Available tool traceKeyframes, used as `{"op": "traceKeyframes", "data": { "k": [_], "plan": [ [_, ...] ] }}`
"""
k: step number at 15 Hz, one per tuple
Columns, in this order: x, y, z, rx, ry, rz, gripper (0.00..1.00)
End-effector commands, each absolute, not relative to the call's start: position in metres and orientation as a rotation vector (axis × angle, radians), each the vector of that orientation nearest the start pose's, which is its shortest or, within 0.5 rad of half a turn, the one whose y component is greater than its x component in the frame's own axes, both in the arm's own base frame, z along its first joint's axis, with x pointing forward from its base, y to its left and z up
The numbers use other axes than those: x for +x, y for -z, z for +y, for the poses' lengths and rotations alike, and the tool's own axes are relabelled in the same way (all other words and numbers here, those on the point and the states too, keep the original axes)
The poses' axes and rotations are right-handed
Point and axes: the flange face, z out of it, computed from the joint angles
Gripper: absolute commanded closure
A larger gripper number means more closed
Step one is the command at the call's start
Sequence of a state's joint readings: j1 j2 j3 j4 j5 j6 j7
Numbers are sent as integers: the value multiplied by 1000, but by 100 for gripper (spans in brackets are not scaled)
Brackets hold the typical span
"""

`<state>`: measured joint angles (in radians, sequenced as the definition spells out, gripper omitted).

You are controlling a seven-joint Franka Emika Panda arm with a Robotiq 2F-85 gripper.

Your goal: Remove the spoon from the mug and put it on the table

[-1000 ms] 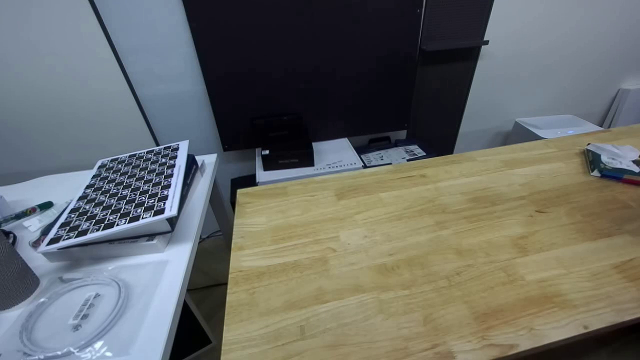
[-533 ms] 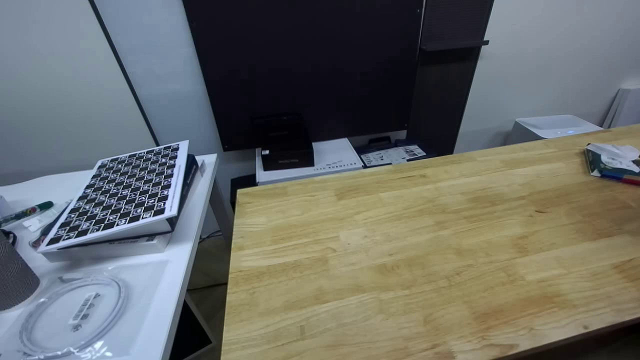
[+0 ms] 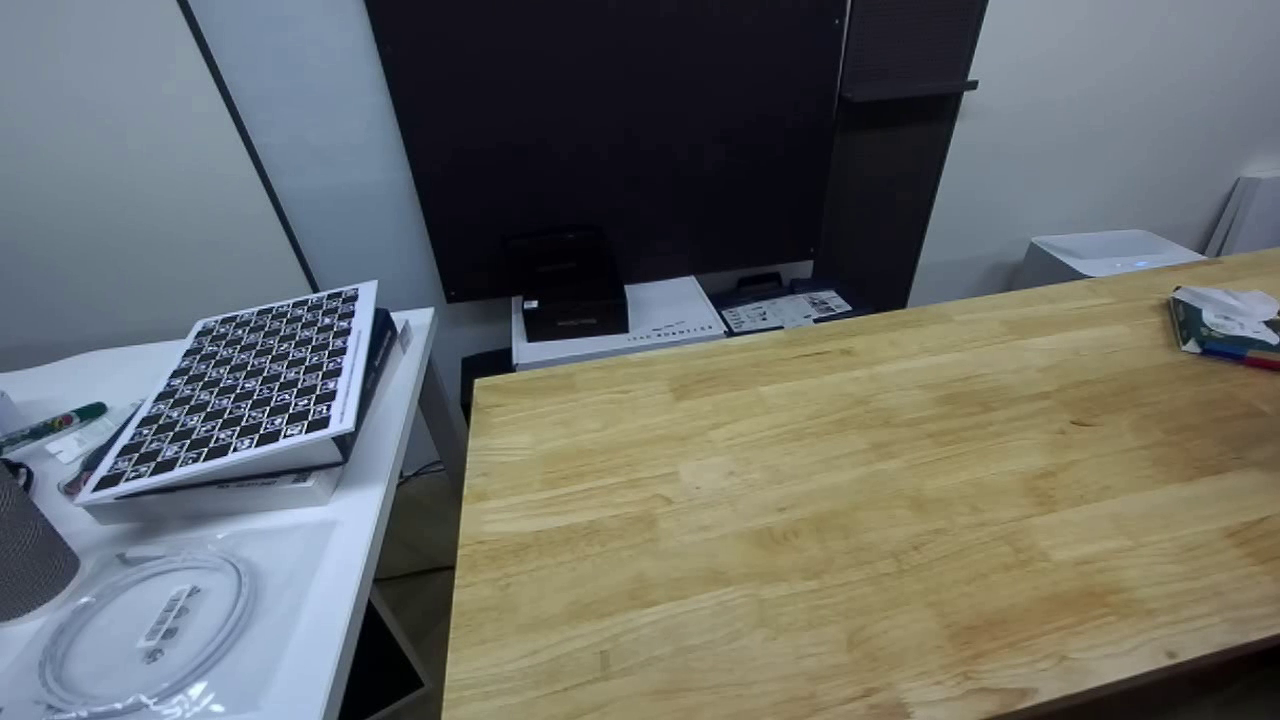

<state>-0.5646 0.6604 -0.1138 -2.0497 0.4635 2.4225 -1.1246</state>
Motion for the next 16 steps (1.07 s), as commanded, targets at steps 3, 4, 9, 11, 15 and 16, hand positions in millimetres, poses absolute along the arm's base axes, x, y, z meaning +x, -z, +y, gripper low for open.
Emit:
{"op": "traceKeyframes", "data": {
  "k": [3,4,9,11,15,16],
  "plan": [
    [443,-99,-338,-2848,-81,-134,97],
    [446,-100,-334,-2857,-86,-143,97],
    [458,-109,-318,-2903,-116,-199,97],
    [464,-115,-312,-2928,-126,-218,97],
    [473,-126,-302,-2970,-191,-206,97],
    [475,-129,-299,-2978,-203,-205,97]
  ]
}}
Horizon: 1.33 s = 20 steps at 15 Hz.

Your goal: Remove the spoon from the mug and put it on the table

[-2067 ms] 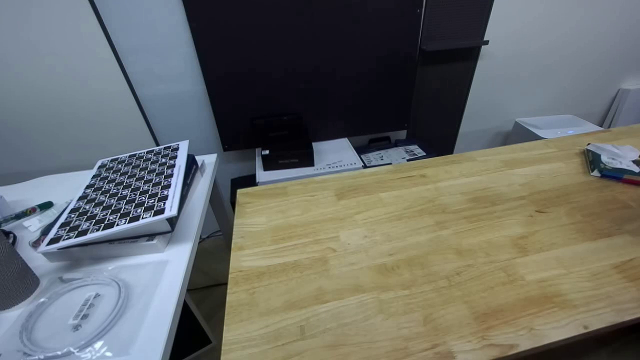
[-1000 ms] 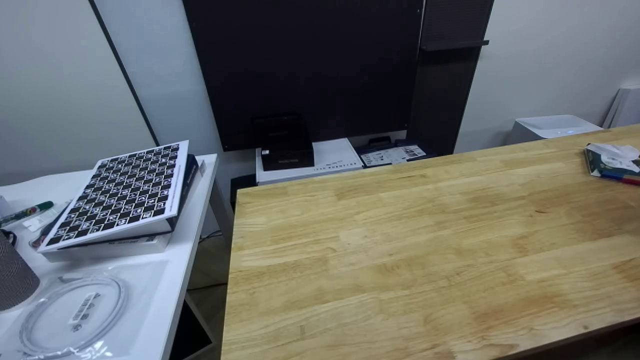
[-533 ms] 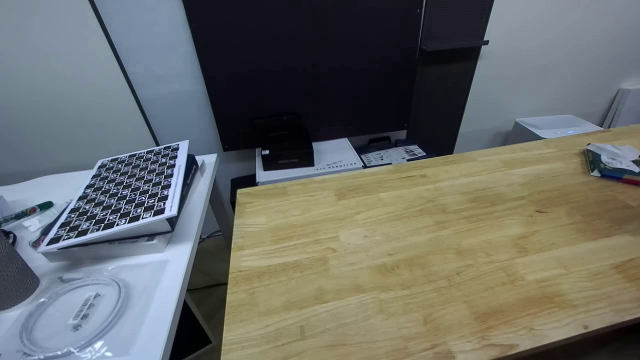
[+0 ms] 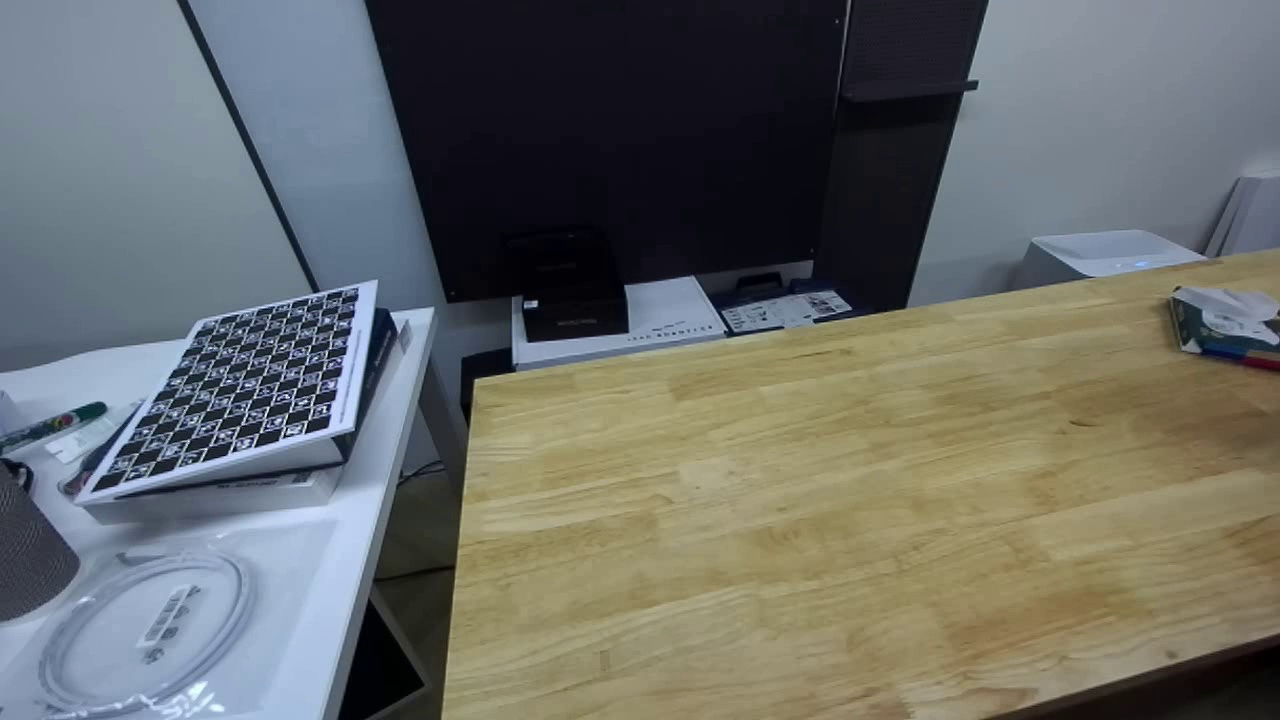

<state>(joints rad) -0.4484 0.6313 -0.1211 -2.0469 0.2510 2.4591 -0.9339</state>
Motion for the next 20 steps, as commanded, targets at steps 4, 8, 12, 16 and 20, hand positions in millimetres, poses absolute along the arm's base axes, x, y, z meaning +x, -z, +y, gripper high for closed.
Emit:
{"op": "traceKeyframes", "data": {
  "k": [4,8,12,16,20],
  "plan": [
    [478,-142,-290,-3003,-247,-208,97],
    [479,-156,-276,-3009,-283,-230,97],
    [483,-176,-262,-3027,-282,-257,97],
    [486,-201,-250,-3057,-259,-292,97],
    [486,-230,-240,-3076,-257,-314,97]
  ]
}}
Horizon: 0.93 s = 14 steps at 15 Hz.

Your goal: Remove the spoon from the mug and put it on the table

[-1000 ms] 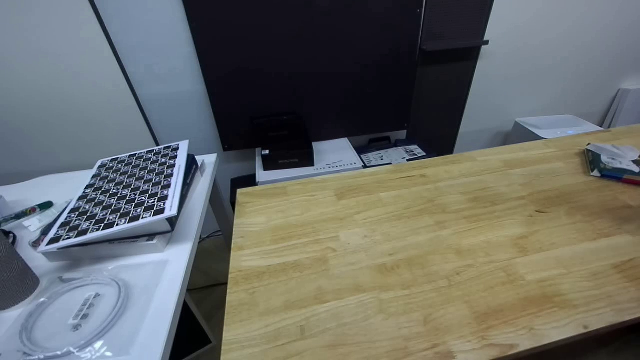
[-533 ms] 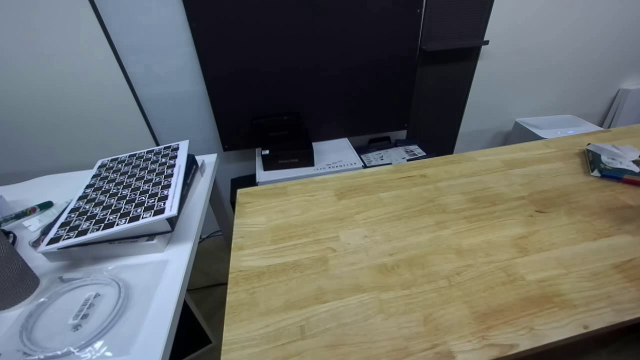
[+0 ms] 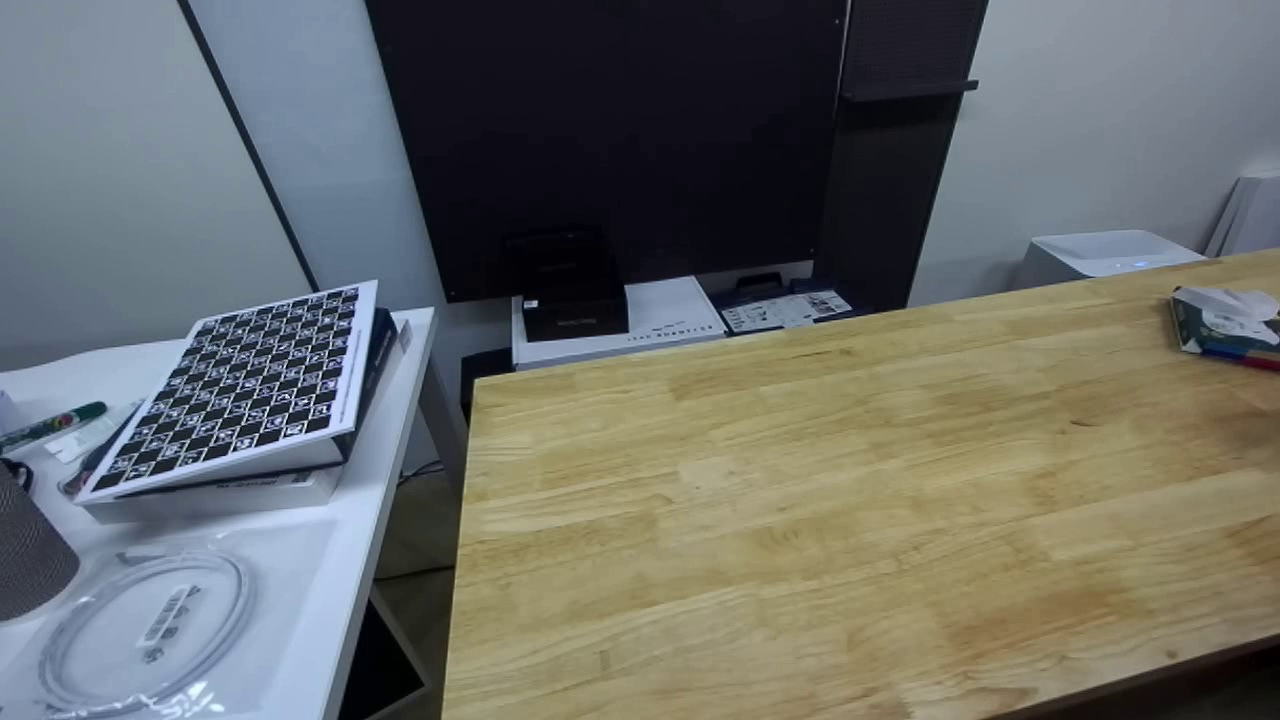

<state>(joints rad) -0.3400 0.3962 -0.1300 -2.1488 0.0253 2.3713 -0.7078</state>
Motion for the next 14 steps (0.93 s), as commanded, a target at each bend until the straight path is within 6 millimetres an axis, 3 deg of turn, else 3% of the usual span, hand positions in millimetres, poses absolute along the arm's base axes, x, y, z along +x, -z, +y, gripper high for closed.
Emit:
{"op": "traceKeyframes", "data": {
  "k": [1,8,10,14],
  "plan": [
    [487,-238,-238,-3079,-248,-326,97],
    [482,-272,-220,-3124,-95,-470,97],
    [478,-269,-215,-3142,0,-533,97],
    [462,-235,-202,-3107,117,-604,97]
  ]
}}
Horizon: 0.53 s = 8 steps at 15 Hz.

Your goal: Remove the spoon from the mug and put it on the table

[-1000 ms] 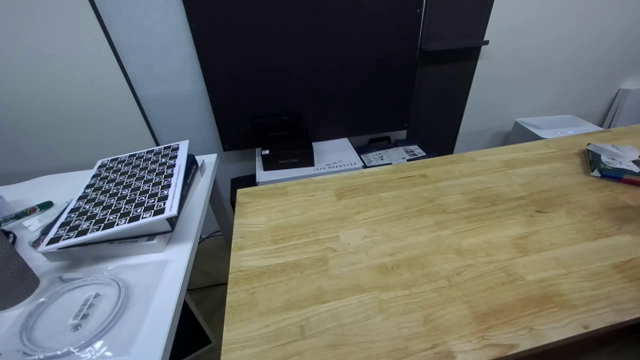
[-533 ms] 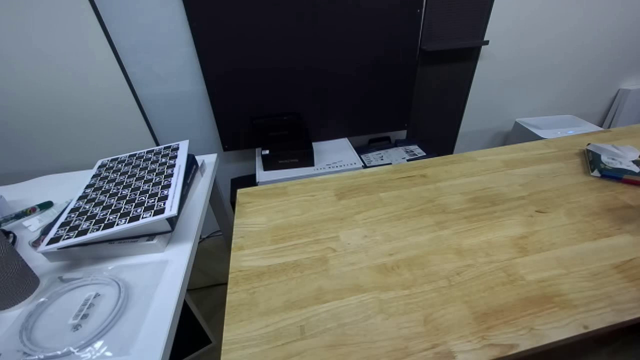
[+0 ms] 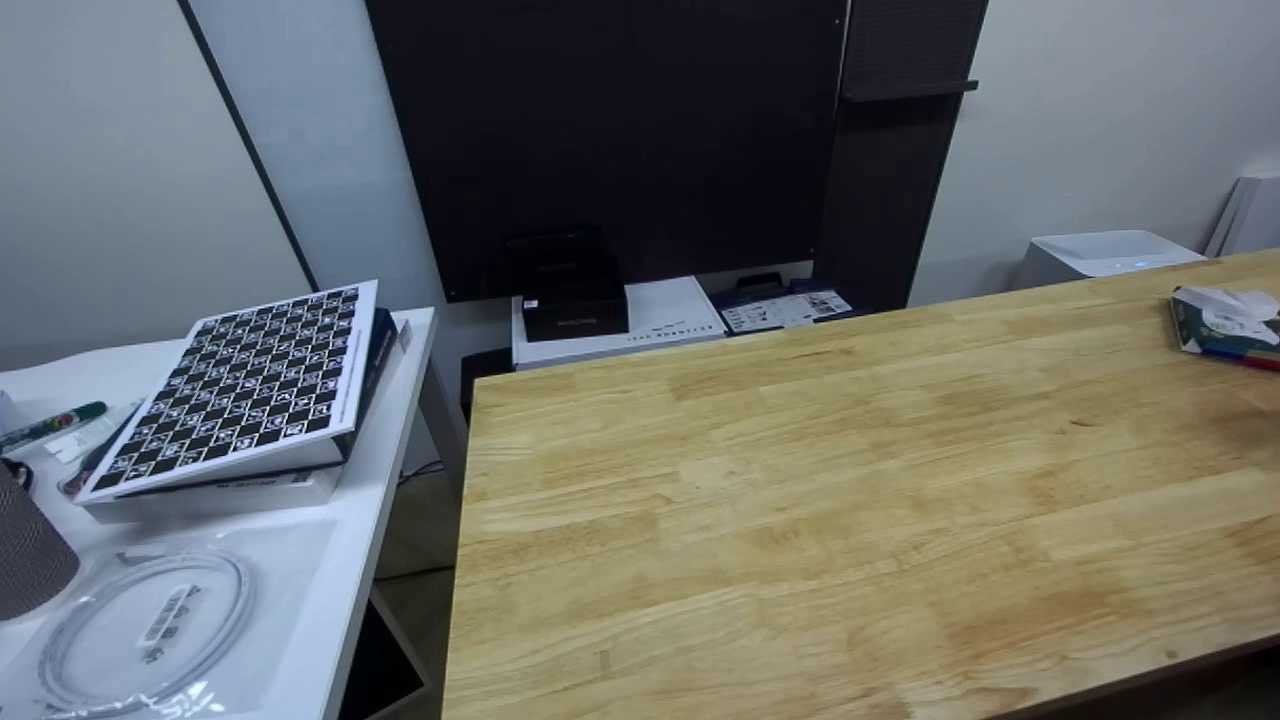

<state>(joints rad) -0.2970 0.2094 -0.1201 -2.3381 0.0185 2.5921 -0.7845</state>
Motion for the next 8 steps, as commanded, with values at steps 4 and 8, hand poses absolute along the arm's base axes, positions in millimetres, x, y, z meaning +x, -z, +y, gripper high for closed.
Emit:
{"op": "traceKeyframes", "data": {
  "k": [4,8],
  "plan": [
    [447,-202,-188,-3034,222,-679,97],
    [441,-177,-176,-2934,295,-751,97]
  ]
}}
